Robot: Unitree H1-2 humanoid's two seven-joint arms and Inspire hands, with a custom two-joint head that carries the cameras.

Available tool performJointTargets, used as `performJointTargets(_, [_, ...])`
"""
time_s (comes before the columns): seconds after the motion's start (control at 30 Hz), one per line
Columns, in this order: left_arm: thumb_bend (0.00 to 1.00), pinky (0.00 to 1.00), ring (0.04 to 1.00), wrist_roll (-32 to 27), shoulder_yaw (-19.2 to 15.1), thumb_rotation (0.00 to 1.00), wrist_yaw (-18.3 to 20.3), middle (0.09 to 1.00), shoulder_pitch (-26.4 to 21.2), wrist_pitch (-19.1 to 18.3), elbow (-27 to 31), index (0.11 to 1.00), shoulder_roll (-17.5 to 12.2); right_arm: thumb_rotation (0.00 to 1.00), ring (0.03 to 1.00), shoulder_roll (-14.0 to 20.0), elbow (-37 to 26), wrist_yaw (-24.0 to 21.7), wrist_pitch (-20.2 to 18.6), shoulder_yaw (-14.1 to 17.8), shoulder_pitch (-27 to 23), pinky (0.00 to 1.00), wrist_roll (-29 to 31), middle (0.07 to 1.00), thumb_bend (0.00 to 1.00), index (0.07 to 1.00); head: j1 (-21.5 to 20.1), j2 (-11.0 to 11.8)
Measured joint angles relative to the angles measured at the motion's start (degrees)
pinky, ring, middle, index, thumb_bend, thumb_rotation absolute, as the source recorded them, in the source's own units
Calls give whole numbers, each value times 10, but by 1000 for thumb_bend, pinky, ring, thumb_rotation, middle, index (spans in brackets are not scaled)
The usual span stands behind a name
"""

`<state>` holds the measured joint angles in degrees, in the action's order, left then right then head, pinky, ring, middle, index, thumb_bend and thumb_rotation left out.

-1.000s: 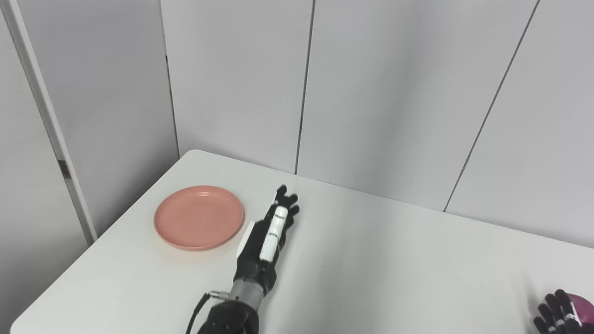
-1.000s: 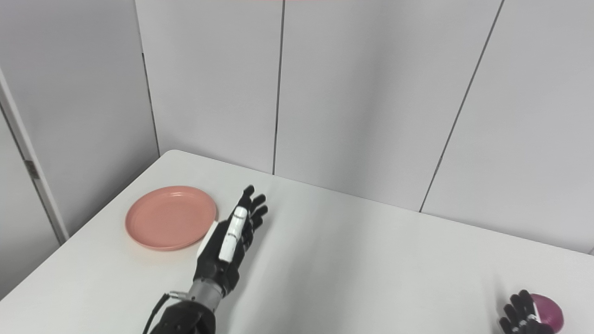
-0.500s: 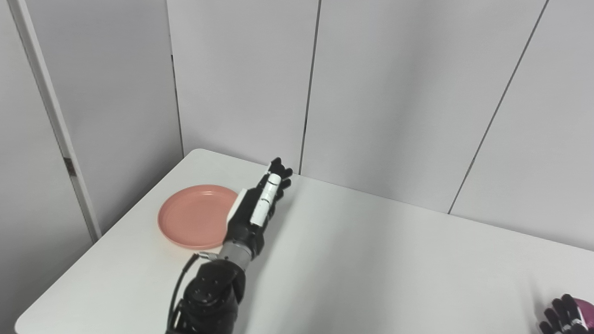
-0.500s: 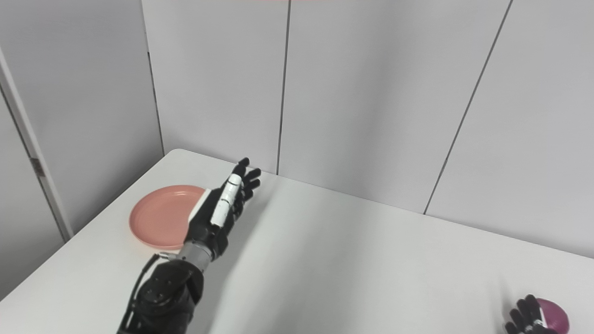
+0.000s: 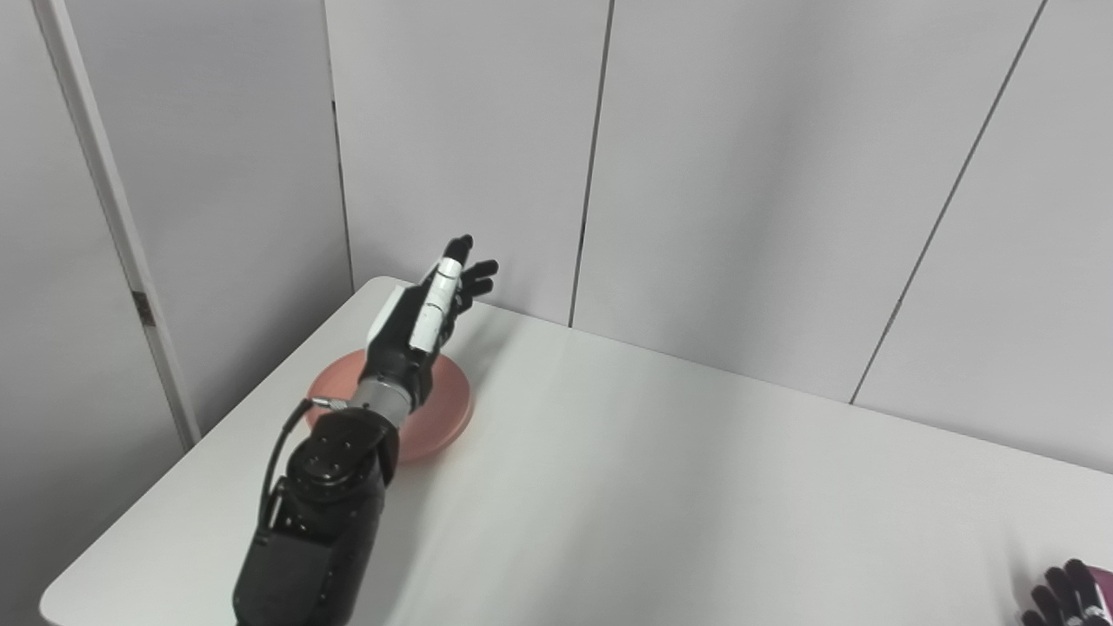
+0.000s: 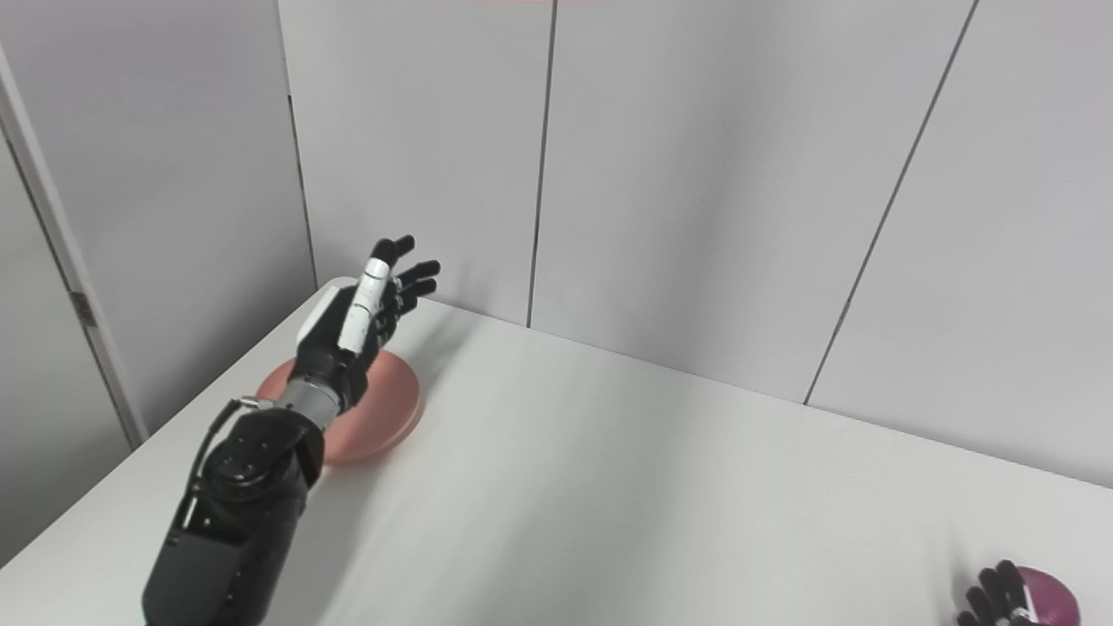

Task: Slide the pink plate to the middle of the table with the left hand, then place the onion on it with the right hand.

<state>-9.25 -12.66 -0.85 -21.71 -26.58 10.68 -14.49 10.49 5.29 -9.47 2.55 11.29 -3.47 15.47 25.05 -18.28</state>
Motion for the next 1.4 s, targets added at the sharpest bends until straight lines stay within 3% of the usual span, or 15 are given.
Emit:
performJointTargets(0.23, [840, 936, 846, -11, -34, 1000, 22, 825, -19, 17, -65, 957, -50, 1000, 1000, 0, -1, 1, 0, 0, 0, 1000, -1, 992, 694, 1000, -3, 1])
performJointTargets(0.33, [828, 944, 846, -30, -52, 1000, 46, 823, -25, 66, -114, 942, -74, 1000, 1000, -1, -1, 1, 0, 0, 0, 1000, -1, 991, 687, 1000, -4, 0])
performJointTargets(0.47, [866, 909, 833, -55, -66, 1000, 84, 826, -29, 100, -160, 875, -104, 1000, 1000, 0, 0, 1, 0, 1, 1, 1000, -2, 992, 682, 1000, -4, 2])
performJointTargets(0.7, [902, 861, 826, -80, -74, 975, 134, 832, -49, 170, -273, 865, -148, 1000, 1000, -1, 1, 1, 0, 0, 0, 1000, -3, 989, 679, 1000, -4, 2])
performJointTargets(0.87, [918, 851, 829, -87, -81, 951, 148, 829, -76, 229, -375, 855, -169, 1000, 1000, 0, 2, 1, 0, 1, 0, 1000, -2, 984, 665, 1000, -5, 1])
performJointTargets(1.1, [908, 879, 837, -88, -82, 948, 160, 830, -98, 279, -483, 870, -182, 1000, 1000, -1, 2, 1, 0, 2, 0, 1000, -2, 984, 666, 1000, -10, -1])
performJointTargets(1.4, [897, 936, 865, -94, -82, 960, 169, 854, -110, 336, -569, 886, -184, 1000, 1000, 0, 1, 1, 0, 2, 1, 1000, -2, 985, 651, 1000, -12, -4])
